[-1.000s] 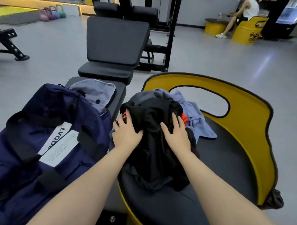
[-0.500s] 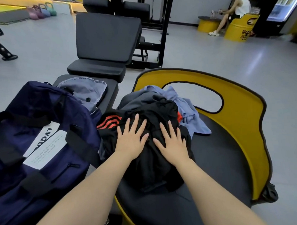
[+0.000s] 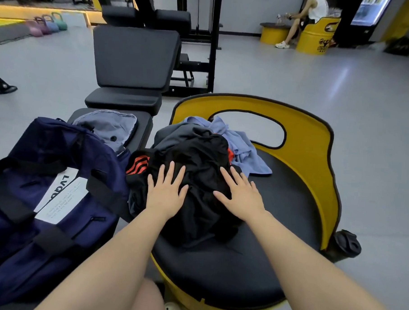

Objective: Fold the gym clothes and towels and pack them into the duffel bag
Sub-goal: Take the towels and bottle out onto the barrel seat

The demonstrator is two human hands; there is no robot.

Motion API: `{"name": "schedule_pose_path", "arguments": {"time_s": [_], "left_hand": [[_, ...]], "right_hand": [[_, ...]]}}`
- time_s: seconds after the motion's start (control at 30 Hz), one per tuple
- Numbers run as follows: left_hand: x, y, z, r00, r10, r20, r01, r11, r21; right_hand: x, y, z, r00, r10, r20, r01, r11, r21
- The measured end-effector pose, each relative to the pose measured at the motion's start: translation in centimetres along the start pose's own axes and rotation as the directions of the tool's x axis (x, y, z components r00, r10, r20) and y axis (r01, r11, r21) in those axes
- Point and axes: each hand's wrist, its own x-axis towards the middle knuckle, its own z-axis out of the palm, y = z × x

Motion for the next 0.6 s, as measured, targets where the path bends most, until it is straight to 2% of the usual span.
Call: {"name": "schedule_pose_path", "arguments": {"time_s": [0.1,0.33,0.5,0.6], "left_hand": [[-1.3,2.1,-1.5,1.0,0.023,0.004,-0.023,1.0,-0.016],[-4.1,8.3,-4.8,0.984,0.177,-0.008,-0.177,0.984,0.02],[-5.2,14.4,-6.6,0.954,0.296,-0.046,-0.297,0.955,0.001],[-6.1,18.5,-6.7,0.931,0.364,-0.018,-0.364,0.931,0.009]], "right_hand": [[-2.2,1.5,-1.9,0.999,0.032,-0.028,-0.032,0.999,0.01],[-8.5,6.4,-6.4,0.987,0.129,-0.096,-0.127,0.992,0.018],[-12.9,11.7,-8.9,0.972,0.197,-0.131,-0.194,0.98,0.038],[-15.6,15.4,-9.8,0.962,0.236,-0.135,-0.231,0.972,0.054]]}}
